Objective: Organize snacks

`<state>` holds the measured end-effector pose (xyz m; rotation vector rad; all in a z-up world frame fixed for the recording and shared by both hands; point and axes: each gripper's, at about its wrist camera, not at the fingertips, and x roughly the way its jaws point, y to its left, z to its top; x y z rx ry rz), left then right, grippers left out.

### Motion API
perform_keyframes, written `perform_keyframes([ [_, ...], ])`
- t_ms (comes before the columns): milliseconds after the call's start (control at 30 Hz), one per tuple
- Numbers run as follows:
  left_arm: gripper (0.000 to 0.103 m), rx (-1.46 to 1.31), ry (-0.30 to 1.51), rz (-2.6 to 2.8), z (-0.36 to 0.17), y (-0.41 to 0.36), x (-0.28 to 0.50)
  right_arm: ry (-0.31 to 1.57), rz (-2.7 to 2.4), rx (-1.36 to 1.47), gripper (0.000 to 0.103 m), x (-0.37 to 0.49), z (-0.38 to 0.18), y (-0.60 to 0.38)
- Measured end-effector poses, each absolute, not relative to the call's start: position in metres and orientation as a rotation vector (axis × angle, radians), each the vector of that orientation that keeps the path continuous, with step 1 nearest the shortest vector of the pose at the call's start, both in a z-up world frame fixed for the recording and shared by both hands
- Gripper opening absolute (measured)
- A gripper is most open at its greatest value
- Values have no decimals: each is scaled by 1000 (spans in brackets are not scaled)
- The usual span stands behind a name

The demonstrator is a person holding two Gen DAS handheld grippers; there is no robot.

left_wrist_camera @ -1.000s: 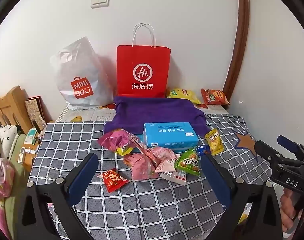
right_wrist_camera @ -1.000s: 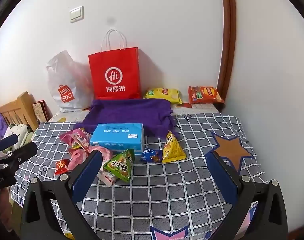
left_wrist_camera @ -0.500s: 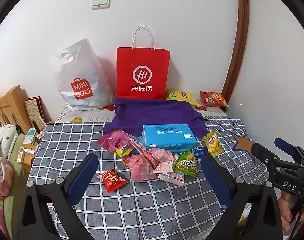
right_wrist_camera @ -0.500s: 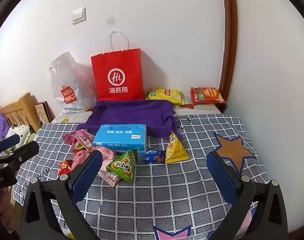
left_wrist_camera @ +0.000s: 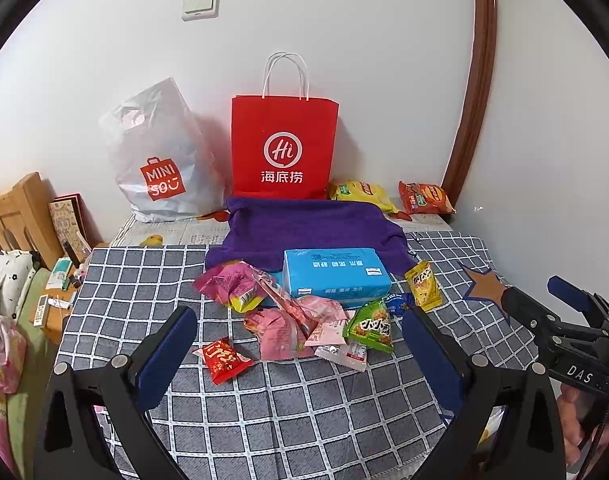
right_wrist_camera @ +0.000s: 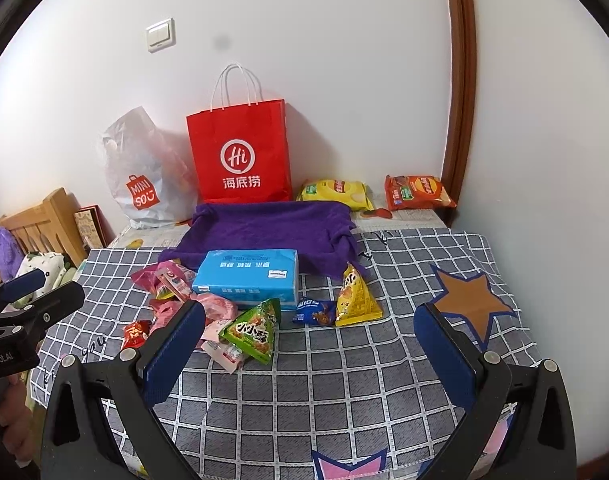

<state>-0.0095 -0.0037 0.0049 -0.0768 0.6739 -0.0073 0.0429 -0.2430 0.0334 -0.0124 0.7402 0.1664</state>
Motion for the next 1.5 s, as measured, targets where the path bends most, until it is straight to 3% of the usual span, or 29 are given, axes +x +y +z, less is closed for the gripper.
perform_keyframes([
  [1500,102,-74,676,-10,4,-4,-11,735,175,-17,103,40,31,-241],
])
